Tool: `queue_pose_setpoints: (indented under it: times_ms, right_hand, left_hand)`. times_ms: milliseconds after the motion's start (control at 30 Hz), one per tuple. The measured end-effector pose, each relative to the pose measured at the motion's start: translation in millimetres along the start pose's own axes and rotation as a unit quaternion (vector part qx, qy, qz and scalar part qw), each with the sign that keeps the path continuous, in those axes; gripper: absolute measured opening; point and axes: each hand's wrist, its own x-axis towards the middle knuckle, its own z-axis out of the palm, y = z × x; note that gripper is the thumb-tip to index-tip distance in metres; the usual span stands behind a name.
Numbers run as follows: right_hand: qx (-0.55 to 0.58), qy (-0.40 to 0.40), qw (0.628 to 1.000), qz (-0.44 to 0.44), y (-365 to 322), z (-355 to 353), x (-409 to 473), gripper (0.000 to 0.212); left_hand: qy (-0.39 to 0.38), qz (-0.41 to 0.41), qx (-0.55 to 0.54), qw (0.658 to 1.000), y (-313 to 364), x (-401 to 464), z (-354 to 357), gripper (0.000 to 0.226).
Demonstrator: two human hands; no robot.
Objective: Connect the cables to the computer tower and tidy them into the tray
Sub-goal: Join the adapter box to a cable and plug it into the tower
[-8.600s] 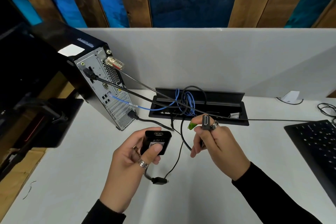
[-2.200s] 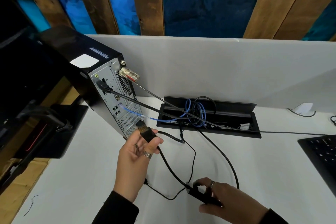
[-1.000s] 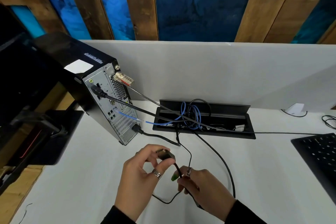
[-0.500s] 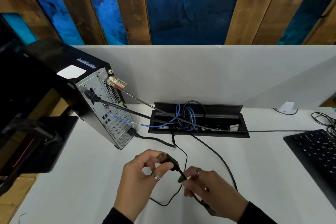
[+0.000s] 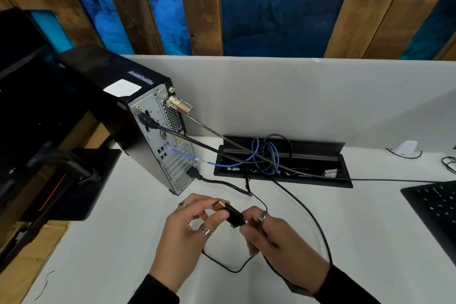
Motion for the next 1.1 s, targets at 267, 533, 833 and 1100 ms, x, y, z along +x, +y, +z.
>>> queue_pose_setpoints:
  times_ms: [267, 533, 833, 1100]
  right_hand:
    - [0.028, 0.055, 0.998, -0.025, -8.5, 24.8, 24.3, 0.014]
    - [-0.015, 0.133, 0.989, -0.064, -26.9, 35.3, 70.6, 0.012]
    - [0.015, 0.144, 0.986, -0.082, -40.3, 45.6, 109.1, 0.015]
    - [-0.011, 0.163, 0.983, -0.080, -39.2, 49.1, 127.5, 0.017]
  left_hand:
    - [0.003, 0.019, 0.043, 0.999, -10.3, 5.3, -33.6, 0.017]
    - [0.093, 0.219, 0.262, 0.935, 35.6, 53.4, -108.4, 0.014]
    - [0.106, 0.336, 0.407, 0.843, 92.7, 131.1, -150.0, 0.031]
    - [-0.031, 0.323, 0.468, 0.822, 87.3, 182.4, -151.0, 0.044]
